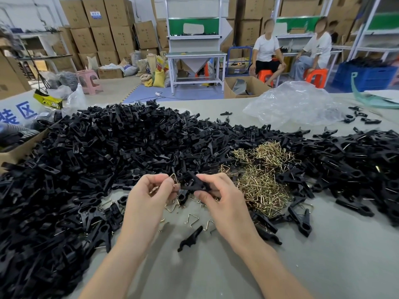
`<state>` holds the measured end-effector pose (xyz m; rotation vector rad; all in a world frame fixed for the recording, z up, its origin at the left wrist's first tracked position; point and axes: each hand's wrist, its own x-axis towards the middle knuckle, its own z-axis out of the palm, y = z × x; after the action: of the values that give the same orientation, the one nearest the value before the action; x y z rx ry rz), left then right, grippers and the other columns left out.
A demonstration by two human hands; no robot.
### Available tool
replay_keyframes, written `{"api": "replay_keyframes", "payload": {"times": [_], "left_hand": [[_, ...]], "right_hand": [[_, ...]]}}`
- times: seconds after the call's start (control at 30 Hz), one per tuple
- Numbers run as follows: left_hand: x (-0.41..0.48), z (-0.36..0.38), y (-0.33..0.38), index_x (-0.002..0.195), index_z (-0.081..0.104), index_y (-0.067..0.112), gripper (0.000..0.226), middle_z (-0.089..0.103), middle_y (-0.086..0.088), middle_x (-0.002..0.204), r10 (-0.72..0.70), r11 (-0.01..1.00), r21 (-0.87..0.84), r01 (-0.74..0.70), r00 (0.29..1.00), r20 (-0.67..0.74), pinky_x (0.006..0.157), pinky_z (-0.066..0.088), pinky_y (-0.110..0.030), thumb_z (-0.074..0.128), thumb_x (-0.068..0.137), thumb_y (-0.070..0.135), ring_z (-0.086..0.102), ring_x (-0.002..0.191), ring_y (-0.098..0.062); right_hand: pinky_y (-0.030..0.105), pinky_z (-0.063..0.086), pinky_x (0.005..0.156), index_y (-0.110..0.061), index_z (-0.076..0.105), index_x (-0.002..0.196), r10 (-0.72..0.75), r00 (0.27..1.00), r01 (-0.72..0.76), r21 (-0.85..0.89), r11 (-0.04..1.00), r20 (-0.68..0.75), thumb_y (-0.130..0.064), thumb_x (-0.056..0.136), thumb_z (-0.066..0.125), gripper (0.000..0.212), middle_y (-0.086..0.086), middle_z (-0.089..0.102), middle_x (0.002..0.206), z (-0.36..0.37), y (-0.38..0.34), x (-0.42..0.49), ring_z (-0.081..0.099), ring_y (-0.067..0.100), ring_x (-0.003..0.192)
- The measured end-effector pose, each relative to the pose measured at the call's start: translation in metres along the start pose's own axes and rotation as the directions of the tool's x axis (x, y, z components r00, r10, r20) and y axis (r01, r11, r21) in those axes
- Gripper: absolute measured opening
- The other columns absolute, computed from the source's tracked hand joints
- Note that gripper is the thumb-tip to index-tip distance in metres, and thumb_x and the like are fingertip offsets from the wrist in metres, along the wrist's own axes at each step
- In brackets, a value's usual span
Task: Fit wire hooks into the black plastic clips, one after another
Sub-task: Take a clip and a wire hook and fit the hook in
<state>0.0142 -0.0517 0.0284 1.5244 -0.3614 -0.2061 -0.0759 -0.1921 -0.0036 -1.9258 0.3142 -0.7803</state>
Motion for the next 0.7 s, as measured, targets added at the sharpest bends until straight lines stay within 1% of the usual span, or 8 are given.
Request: {"api": "replay_keyframes", "payload": {"times": [0.1,0.17,0.33,0.4,0.47,0.53,0.6,0.7], "left_hand": [[0.0,0.0,-0.002,0.106,0.071,0.026,0.014,0.075,0.003,0.091,-0.008,1.0,0.005,0.008,1.0,0.016,0.083,0.055,-0.029,0.063,0.097,0.02,0.069,0.078,-0.01],[0.0,0.001,-0.003,0.104,0.075,0.031,0.018,0.073,0.008,0.083,-0.024,1.0,0.011,0.023,0.999,0.026,0.084,0.055,-0.029,0.062,0.097,0.021,0.065,0.073,-0.008],[-0.001,0.005,-0.003,0.095,0.076,0.022,0.014,0.071,0.005,0.076,-0.052,0.998,-0.037,0.051,0.999,-0.016,0.082,0.054,-0.032,0.063,0.097,0.023,0.062,0.067,-0.008],[-0.001,0.006,-0.003,0.096,0.074,0.017,0.014,0.073,0.004,0.078,-0.025,0.999,-0.037,0.024,0.999,-0.041,0.076,0.054,-0.026,0.062,0.098,0.024,0.063,0.068,-0.007],[-0.001,0.006,-0.002,0.099,0.071,0.016,0.013,0.077,0.003,0.084,-0.02,0.998,-0.058,0.016,0.998,-0.063,0.07,0.053,-0.018,0.06,0.099,0.024,0.07,0.076,-0.007],[-0.003,0.007,-0.001,0.103,0.066,0.015,0.013,0.078,0.003,0.086,-0.029,0.998,-0.059,0.026,0.998,-0.053,0.07,0.053,-0.017,0.057,0.101,0.024,0.073,0.082,-0.007],[-0.004,0.009,-0.001,0.105,0.063,0.015,0.013,0.078,0.005,0.086,-0.027,1.0,-0.01,0.027,0.999,-0.029,0.073,0.051,-0.02,0.055,0.102,0.025,0.073,0.081,-0.005],[-0.005,0.012,-0.003,0.103,0.063,0.018,0.012,0.078,0.01,0.086,-0.03,0.999,0.045,0.03,1.0,-0.004,0.064,0.049,-0.012,0.055,0.102,0.027,0.07,0.072,-0.001]], "right_hand": [[0.015,0.05,0.091,-0.035,0.067,0.122,-0.009,1.0,0.009,-0.009,1.0,0.014,-0.018,0.091,0.075,0.036,-0.023,0.058,0.112,0.001,-0.002,-0.001,0.064,0.001,0.102],[0.013,0.049,0.089,-0.031,0.068,0.122,-0.021,0.999,0.021,-0.021,1.0,0.024,-0.019,0.09,0.076,0.035,-0.023,0.058,0.11,0.001,-0.003,-0.001,0.065,0.001,0.1],[0.014,0.048,0.091,-0.028,0.068,0.121,-0.049,0.998,0.052,-0.062,0.997,0.05,-0.021,0.089,0.077,0.034,-0.022,0.058,0.11,0.001,-0.006,-0.002,0.063,0.001,0.101],[0.013,0.048,0.089,-0.025,0.069,0.12,-0.067,0.996,0.071,-0.064,0.995,0.055,-0.019,0.088,0.077,0.033,-0.021,0.059,0.109,0.002,-0.006,-0.002,0.063,0.001,0.101],[0.013,0.048,0.089,-0.024,0.069,0.119,-0.079,0.995,0.084,-0.072,0.994,0.059,-0.018,0.088,0.077,0.032,-0.02,0.059,0.11,0.002,-0.007,-0.003,0.063,0.002,0.101],[0.014,0.048,0.09,-0.024,0.069,0.12,-0.08,0.995,0.085,-0.071,0.994,0.065,-0.018,0.089,0.077,0.032,-0.02,0.059,0.111,0.002,-0.007,-0.003,0.063,0.001,0.102],[0.015,0.049,0.091,-0.025,0.069,0.12,-0.079,0.995,0.083,-0.066,0.994,0.061,-0.019,0.089,0.077,0.033,-0.02,0.059,0.111,0.002,-0.008,-0.003,0.063,0.001,0.103],[0.014,0.049,0.09,-0.024,0.069,0.12,-0.087,0.995,0.091,-0.061,0.994,0.056,-0.017,0.088,0.077,0.034,-0.02,0.059,0.11,0.002,-0.009,-0.003,0.064,0.001,0.102]]}}
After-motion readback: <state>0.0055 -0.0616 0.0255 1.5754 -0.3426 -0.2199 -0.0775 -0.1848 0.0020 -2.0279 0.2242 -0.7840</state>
